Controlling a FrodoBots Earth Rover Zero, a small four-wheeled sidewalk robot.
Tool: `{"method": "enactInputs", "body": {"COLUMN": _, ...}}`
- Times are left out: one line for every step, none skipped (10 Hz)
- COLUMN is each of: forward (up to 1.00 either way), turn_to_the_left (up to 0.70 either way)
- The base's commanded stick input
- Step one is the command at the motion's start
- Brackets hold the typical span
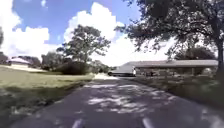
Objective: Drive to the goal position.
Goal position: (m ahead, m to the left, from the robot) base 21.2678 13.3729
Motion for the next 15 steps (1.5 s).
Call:
{"method": "enactInputs", "body": {"forward": 0.7, "turn_to_the_left": 0.0}}
{"method": "enactInputs", "body": {"forward": 0.7, "turn_to_the_left": 0.0}}
{"method": "enactInputs", "body": {"forward": 0.7, "turn_to_the_left": 0.0}}
{"method": "enactInputs", "body": {"forward": 0.7, "turn_to_the_left": 0.0}}
{"method": "enactInputs", "body": {"forward": 0.7, "turn_to_the_left": 0.0}}
{"method": "enactInputs", "body": {"forward": 0.7, "turn_to_the_left": 0.0}}
{"method": "enactInputs", "body": {"forward": 0.7, "turn_to_the_left": 0.0}}
{"method": "enactInputs", "body": {"forward": 0.7, "turn_to_the_left": 0.0}}
{"method": "enactInputs", "body": {"forward": 0.7, "turn_to_the_left": 0.0}}
{"method": "enactInputs", "body": {"forward": 0.7, "turn_to_the_left": 0.0}}
{"method": "enactInputs", "body": {"forward": 0.7, "turn_to_the_left": 0.0}}
{"method": "enactInputs", "body": {"forward": 0.7, "turn_to_the_left": 0.0}}
{"method": "enactInputs", "body": {"forward": 0.7, "turn_to_the_left": 0.0}}
{"method": "enactInputs", "body": {"forward": 0.7, "turn_to_the_left": 0.0}}
{"method": "enactInputs", "body": {"forward": 0.7, "turn_to_the_left": 0.0}}
